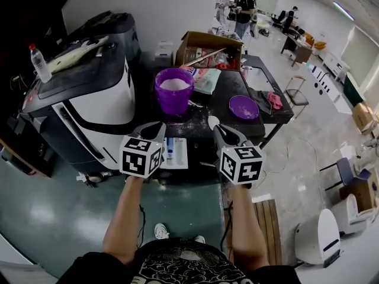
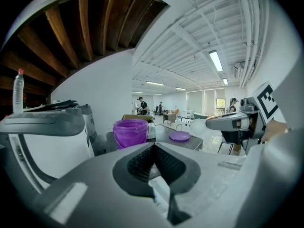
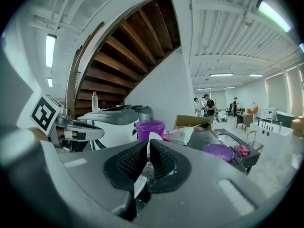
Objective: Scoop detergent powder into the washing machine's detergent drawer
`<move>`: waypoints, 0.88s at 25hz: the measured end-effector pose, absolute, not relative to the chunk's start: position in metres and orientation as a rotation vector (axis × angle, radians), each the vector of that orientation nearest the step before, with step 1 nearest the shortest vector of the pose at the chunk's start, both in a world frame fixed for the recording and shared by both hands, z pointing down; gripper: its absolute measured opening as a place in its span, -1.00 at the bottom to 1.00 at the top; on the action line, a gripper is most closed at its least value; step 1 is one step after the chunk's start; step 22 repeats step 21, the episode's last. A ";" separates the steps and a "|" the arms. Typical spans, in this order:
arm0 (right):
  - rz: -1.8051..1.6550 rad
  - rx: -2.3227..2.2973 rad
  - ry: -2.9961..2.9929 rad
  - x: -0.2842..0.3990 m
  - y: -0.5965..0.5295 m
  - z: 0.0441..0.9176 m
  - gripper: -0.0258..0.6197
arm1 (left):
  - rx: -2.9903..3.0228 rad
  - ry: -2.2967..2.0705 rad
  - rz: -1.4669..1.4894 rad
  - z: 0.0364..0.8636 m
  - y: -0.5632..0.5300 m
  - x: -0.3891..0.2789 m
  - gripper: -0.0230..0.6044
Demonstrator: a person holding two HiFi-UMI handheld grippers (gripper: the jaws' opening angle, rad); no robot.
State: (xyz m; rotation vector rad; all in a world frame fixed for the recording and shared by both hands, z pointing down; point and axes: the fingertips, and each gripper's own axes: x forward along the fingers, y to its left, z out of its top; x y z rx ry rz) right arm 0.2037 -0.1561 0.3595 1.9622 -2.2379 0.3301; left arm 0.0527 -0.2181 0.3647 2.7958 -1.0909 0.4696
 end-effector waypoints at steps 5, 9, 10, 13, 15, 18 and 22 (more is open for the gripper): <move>0.328 1.962 -2.254 0.203 -0.159 0.356 -0.81 | 2.787 -1.106 0.469 0.365 -0.219 0.051 -0.92; 0.322 1.950 -2.258 0.201 -0.161 0.356 -0.81 | 2.784 -1.117 0.464 0.365 -0.220 0.048 -0.92; 0.322 1.948 -2.259 0.200 -0.161 0.357 -0.81 | 2.783 -1.119 0.465 0.365 -0.220 0.048 -0.92; 0.326 1.942 -2.265 0.199 -0.162 0.357 -0.81 | 2.780 -1.119 0.470 0.367 -0.219 0.048 -0.92; 0.325 1.939 -2.269 0.198 -0.162 0.356 -0.81 | 2.779 -1.118 0.472 0.367 -0.219 0.048 -0.93; 0.323 1.940 -2.272 0.198 -0.162 0.355 -0.81 | 2.779 -1.121 0.471 0.366 -0.219 0.048 -0.92; 0.324 1.942 -2.273 0.199 -0.161 0.357 -0.81 | 2.782 -1.120 0.471 0.367 -0.218 0.049 -0.92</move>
